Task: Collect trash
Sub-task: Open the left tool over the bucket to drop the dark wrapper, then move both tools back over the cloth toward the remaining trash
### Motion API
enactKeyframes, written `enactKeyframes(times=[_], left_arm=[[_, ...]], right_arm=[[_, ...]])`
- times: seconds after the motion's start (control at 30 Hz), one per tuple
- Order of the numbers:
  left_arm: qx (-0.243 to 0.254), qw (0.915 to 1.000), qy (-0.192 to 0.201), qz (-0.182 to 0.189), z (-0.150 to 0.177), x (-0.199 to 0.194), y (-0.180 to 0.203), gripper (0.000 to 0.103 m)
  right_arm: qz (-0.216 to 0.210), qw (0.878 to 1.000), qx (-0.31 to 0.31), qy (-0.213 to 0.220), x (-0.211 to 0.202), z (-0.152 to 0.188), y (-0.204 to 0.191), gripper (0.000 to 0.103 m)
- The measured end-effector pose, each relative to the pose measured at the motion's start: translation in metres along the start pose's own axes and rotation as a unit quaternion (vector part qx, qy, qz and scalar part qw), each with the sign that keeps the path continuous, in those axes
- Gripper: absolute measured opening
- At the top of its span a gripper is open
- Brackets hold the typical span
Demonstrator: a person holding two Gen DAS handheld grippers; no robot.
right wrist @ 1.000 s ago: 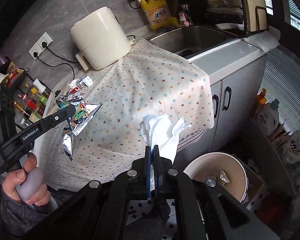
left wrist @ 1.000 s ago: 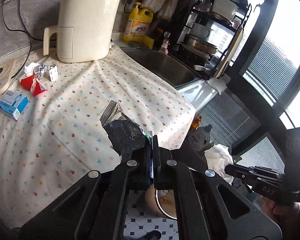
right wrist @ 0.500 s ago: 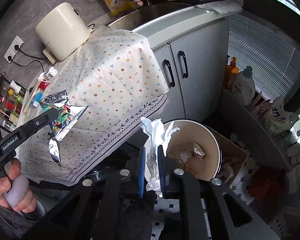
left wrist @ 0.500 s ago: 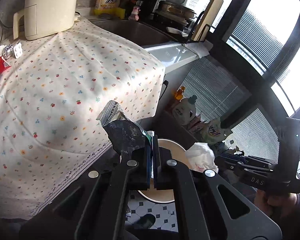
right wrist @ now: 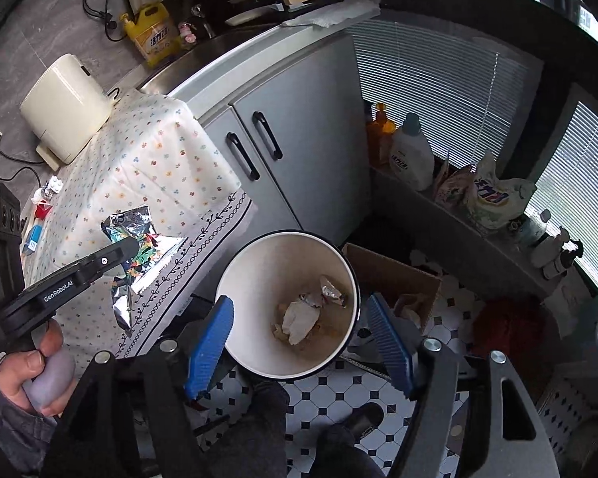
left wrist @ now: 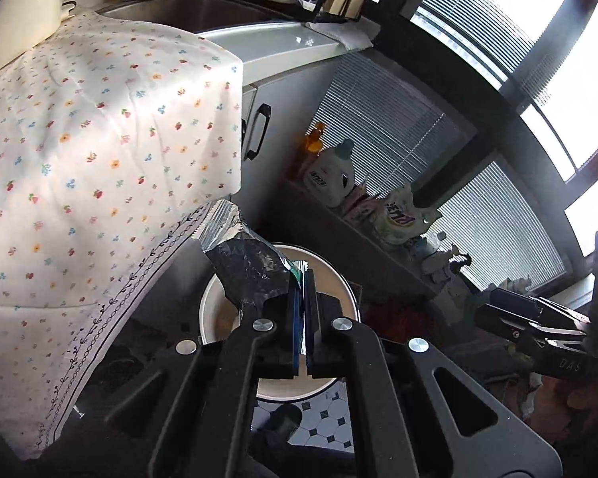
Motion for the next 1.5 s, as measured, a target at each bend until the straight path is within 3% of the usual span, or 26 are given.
enactKeyframes(times=[0.27, 0.33, 0.4, 0.5, 1.0, 1.23, 1.5], left_arm=[[0.011, 0.9992, -0.029, 0.026, 0.006, 0.032, 0.032, 0.004], [0.011, 0.9986, -0.037, 0.037, 0.007, 0.036, 0.036, 0.016], [0.004, 0.9984, -0.032, 0.047, 0.007, 0.034, 0.037, 0.073], [-0.003, 0.9987, -0.014, 0.050, 0.001, 0.021, 0.032, 0.084], [-0.055, 0.9958, 0.060, -0.042, -0.034, -0.067, -0.067, 0.096], [-0.091, 0.9886, 0.091, -0.078, -0.037, -0.107, -0.127, 0.097], [-0.140, 0.9745, 0.127, -0.121, -0.042, -0.149, -0.204, 0.097]], right_arm=[[0.029, 0.999, 0.011, 0.010, -0.022, 0.005, 0.024, 0.076], [0.030, 0.999, 0.011, 0.012, -0.024, 0.005, 0.025, 0.078], [0.030, 0.999, 0.010, 0.014, -0.024, 0.003, 0.024, 0.079], [0.024, 1.000, 0.007, 0.018, -0.024, -0.002, 0.018, 0.081], [-0.047, 0.997, -0.049, 0.030, 0.000, -0.044, -0.076, 0.086], [-0.082, 0.992, -0.092, 0.024, 0.021, -0.066, -0.140, 0.087], [-0.117, 0.982, -0.145, 0.014, 0.051, -0.086, -0.223, 0.088]])
Point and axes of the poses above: each gripper's, at about its wrist camera, not at the fingertips, and x roughly the way its jaws point, y to its right, z to its underside, the point moved 3 cm from there along x, roughly the way its jaws point, and after that the axes turned 11 degrees about -z, right-handed, at the moved point
